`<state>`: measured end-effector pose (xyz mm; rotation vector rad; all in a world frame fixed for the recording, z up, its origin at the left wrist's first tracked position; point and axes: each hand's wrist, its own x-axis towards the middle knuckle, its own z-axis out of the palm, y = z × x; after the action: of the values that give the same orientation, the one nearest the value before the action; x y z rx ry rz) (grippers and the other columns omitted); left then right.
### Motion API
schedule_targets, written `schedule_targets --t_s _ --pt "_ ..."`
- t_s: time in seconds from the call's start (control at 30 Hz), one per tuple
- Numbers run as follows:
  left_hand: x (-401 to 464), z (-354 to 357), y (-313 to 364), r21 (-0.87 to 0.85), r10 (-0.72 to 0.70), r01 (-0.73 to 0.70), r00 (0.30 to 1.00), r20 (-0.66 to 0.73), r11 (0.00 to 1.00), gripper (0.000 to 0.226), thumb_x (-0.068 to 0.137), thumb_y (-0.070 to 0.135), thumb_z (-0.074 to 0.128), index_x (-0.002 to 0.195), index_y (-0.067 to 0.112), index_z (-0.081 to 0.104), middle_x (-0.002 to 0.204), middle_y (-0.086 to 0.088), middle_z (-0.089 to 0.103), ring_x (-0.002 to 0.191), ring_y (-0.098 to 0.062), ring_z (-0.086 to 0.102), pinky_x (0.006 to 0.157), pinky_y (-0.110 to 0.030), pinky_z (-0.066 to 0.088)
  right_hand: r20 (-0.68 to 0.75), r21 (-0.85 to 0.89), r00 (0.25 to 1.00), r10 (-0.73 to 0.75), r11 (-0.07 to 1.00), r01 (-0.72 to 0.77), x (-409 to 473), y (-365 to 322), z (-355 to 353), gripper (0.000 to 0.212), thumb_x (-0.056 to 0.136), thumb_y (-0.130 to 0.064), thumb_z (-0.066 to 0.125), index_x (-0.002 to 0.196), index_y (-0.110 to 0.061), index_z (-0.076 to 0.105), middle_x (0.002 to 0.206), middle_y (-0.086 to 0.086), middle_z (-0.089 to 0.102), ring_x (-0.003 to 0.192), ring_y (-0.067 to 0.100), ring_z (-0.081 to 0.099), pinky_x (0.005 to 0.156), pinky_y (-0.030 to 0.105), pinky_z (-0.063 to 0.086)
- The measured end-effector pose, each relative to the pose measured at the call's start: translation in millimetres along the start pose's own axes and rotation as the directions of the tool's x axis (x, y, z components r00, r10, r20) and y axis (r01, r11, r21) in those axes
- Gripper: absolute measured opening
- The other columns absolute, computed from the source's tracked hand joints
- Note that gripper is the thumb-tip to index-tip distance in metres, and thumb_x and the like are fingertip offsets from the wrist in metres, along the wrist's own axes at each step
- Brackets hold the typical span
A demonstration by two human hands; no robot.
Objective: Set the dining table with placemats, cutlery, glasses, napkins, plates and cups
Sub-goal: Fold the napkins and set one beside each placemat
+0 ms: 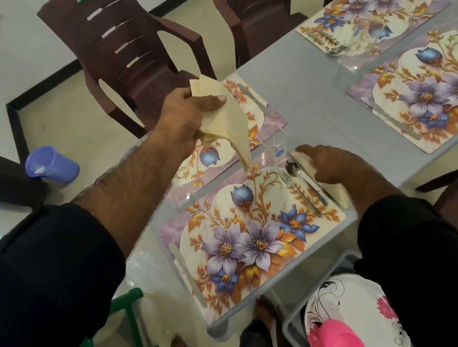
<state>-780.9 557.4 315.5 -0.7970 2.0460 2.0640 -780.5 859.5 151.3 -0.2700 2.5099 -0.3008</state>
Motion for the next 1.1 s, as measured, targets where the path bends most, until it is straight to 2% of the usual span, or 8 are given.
schedule_targets --t_s 0.13,0.2,0.5,0.63,0.8,0.9,1.03,1.1 --pt "-1 6 3 0.004 0.003 -0.003 1.000 -0.011 1.000 0.062 0.079 0.012 0.093 0.133 0.009 0.062 0.125 -0.012 0.072 0.110 -0.035 0.071 0.088 -0.051 0.066 -0.045 -0.093 0.999 0.020 0.995 -0.024 -9 19 11 0.021 0.087 -0.024 0.075 0.101 -0.028 0.060 0.104 0.003 0.067 0.087 0.019 0.061 0.072 0.033 0.049" --pt "-2 10 6 -0.015 -0.001 0.001 1.000 0.002 1.000 0.065 0.076 0.012 0.095 0.132 0.009 0.062 0.125 -0.013 0.073 0.110 -0.037 0.072 0.089 -0.055 0.065 -0.036 -0.136 0.999 0.007 0.991 -0.012 -13 26 21 0.011 0.090 -0.024 0.071 0.091 -0.030 0.063 0.099 0.000 0.067 0.085 0.017 0.060 0.072 0.033 0.051" --pt "-17 18 7 -0.044 -0.009 0.011 0.998 0.063 0.999 0.063 0.076 0.008 0.094 0.130 0.008 0.063 0.121 -0.016 0.075 0.107 -0.039 0.075 0.084 -0.055 0.066 -0.034 -0.097 0.999 -0.012 0.995 0.008 -25 38 36 0.038 0.085 -0.012 0.079 0.117 -0.028 0.065 0.108 -0.001 0.057 0.097 0.019 0.058 0.079 0.031 0.050" --pt "-28 14 9 -0.030 0.002 0.000 0.997 0.073 1.000 0.058 0.079 0.010 0.093 0.129 0.012 0.064 0.122 -0.011 0.073 0.110 -0.035 0.071 0.090 -0.053 0.065 -0.092 -0.032 0.996 0.008 0.999 -0.011 -41 41 43 0.050 0.082 -0.022 0.085 0.124 -0.033 0.058 0.121 -0.001 0.052 0.103 0.019 0.058 0.085 0.033 0.055" --pt "-49 -6 7 -0.012 0.033 -0.032 0.983 0.182 0.999 0.048 0.085 0.008 0.087 0.129 0.003 0.068 0.121 -0.015 0.076 0.112 -0.039 0.072 0.088 -0.051 0.065 -0.422 0.331 0.892 0.160 0.944 -0.013 -72 4 23 0.022 0.087 -0.032 0.080 0.106 -0.025 0.071 0.102 -0.004 0.065 0.091 0.016 0.064 0.078 0.031 0.053" --pt "-67 -29 5 -0.037 0.027 -0.015 0.942 0.336 0.999 0.041 0.093 0.006 0.077 0.133 0.000 0.067 0.122 -0.017 0.077 0.109 -0.037 0.075 0.080 -0.046 0.064 -0.522 0.641 0.815 0.253 0.747 0.178 -97 -53 8 0.008 0.089 -0.024 0.079 0.092 -0.017 0.077 0.081 -0.003 0.073 0.073 0.010 0.068 0.069 0.027 0.055" --pt "-85 -71 1 -0.074 -0.035 0.076 0.894 0.447 0.994 0.050 0.095 0.012 0.074 0.143 0.006 0.063 0.131 -0.018 0.073 0.113 -0.035 0.073 0.088 -0.050 0.062 -0.285 0.952 0.940 0.189 0.174 0.254 -130 -144 -18 0.042 0.107 -0.045 0.056 0.102 -0.008 0.075 0.087 0.011 0.075 0.071 0.018 0.068 0.062 0.031 0.052" --pt "-91 -96 -3 -0.104 -0.058 0.116 0.893 0.445 0.988 0.051 0.096 0.015 0.072 0.145 0.010 0.062 0.133 -0.017 0.072 0.114 -0.035 0.071 0.090 -0.052 0.061 -0.196 0.981 0.975 0.107 0.028 0.195 -139 -184 -28 0.062 0.106 -0.061 0.042 0.108 -0.008 0.073 0.096 0.015 0.076 0.080 0.024 0.071 0.064 0.032 0.055"
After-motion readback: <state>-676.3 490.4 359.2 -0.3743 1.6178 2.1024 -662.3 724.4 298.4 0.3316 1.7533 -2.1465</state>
